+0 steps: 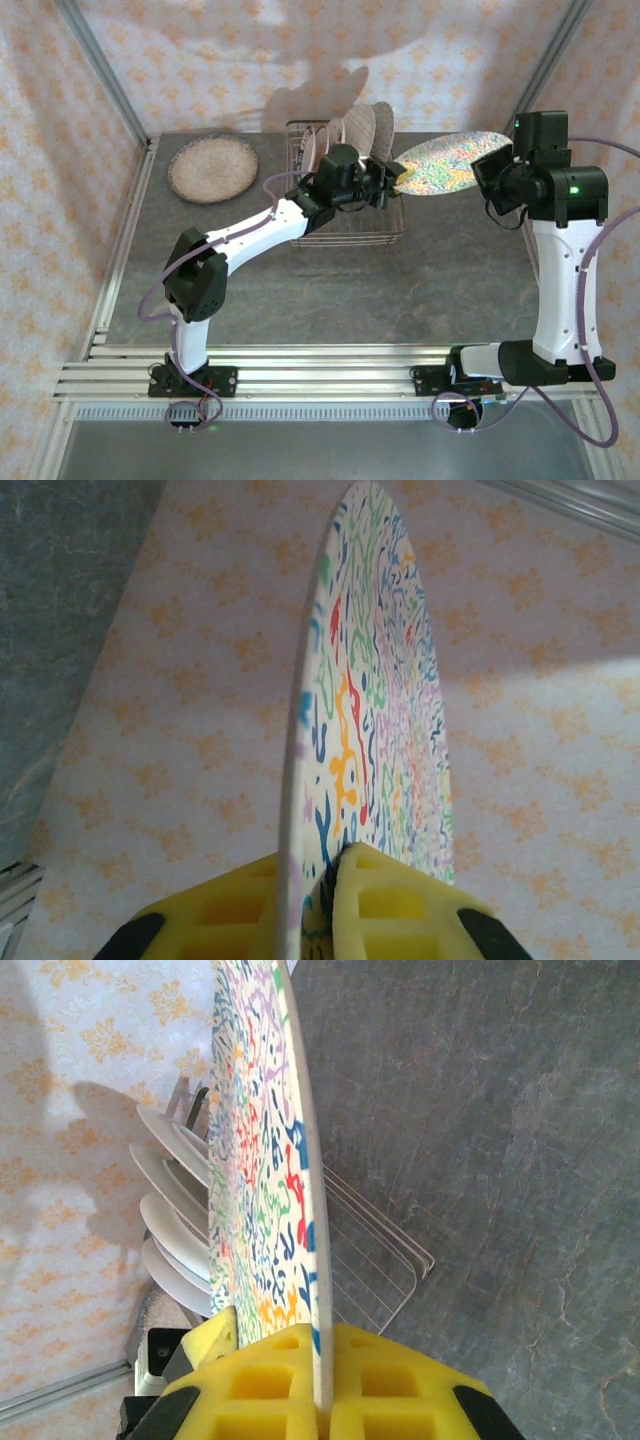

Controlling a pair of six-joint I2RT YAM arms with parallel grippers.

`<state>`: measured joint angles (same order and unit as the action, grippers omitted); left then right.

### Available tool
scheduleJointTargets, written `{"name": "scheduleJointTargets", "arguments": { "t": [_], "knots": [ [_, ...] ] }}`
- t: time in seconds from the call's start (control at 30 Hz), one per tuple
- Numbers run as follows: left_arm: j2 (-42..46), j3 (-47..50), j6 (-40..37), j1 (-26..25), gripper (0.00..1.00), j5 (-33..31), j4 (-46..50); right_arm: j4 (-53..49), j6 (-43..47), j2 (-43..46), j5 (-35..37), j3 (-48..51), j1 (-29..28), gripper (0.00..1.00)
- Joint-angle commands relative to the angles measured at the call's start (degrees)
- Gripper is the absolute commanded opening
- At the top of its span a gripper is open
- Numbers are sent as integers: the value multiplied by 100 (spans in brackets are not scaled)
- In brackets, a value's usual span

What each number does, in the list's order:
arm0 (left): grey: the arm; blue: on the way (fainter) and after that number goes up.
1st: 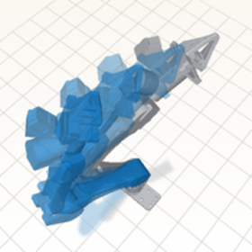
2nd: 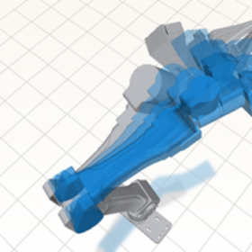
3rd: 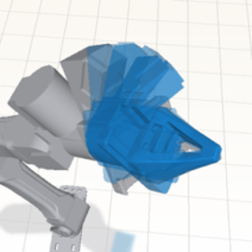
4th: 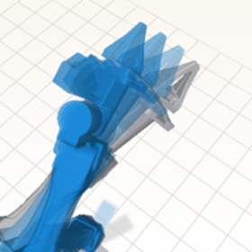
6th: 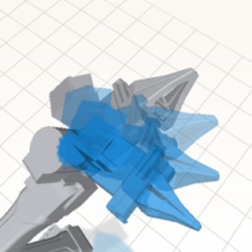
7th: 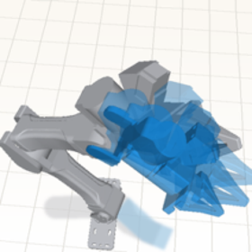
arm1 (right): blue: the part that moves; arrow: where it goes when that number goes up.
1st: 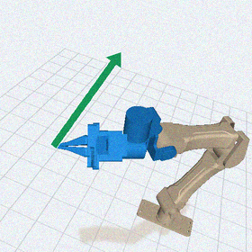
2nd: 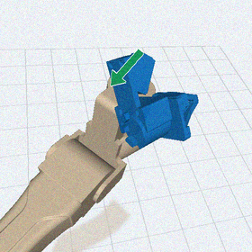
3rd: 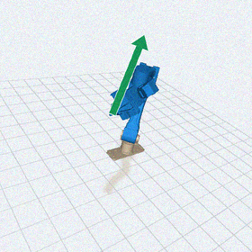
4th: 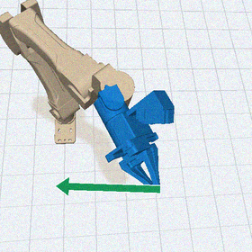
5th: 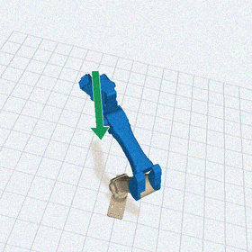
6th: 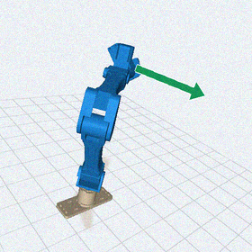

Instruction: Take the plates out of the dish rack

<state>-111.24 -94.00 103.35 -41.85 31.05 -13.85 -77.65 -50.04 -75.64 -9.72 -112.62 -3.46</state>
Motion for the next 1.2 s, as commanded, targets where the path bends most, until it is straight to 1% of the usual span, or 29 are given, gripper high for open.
{"name": "scheduleJointTargets", "arguments": {
  "t": [0.0,0.1,0.13,0.2,0.23,0.4,0.53,0.6,0.73,0.83,0.97,1.17],
  "knots": [
    [156,125,-210,0,0,120,29,495,211,222,16,110,-23,0],
    [156,121,-273,18,0,125,46,584,363,250,-51,220,-28,0],
    [320,125,-316,36,0,121,57,579,412,235,-73,231,-23,0],
    [378,103,-389,53,0,104,31,623,528,231,-145,257,-23,0],
    [405,92,-432,70,0,95,23,624,579,227,-153,255,-27,2],
    [511,43,-628,150,0,67,18,599,816,173,-166,167,-23,21],
    [551,-5,-685,203,0,55,-155,584,1000,93,-221,26,-24,43],
    [568,-46,-714,248,0,55,-253,623,1078,75,-265,-29,-21,52],
    [641,-162,-888,359,0,138,-320,591,1247,36,-248,-153,-21,64],
    [741,-214,-1070,456,0,206,-173,601,1392,5,-323,-259,-19,70],
    [861,-242,-1244,585,0,244,-70,745,1516,13,-463,-278,-23,74],
    [979,-290,-1388,805,0,261,-125,986,1819,-32,-957,-346,-23,79]
  ]
}}
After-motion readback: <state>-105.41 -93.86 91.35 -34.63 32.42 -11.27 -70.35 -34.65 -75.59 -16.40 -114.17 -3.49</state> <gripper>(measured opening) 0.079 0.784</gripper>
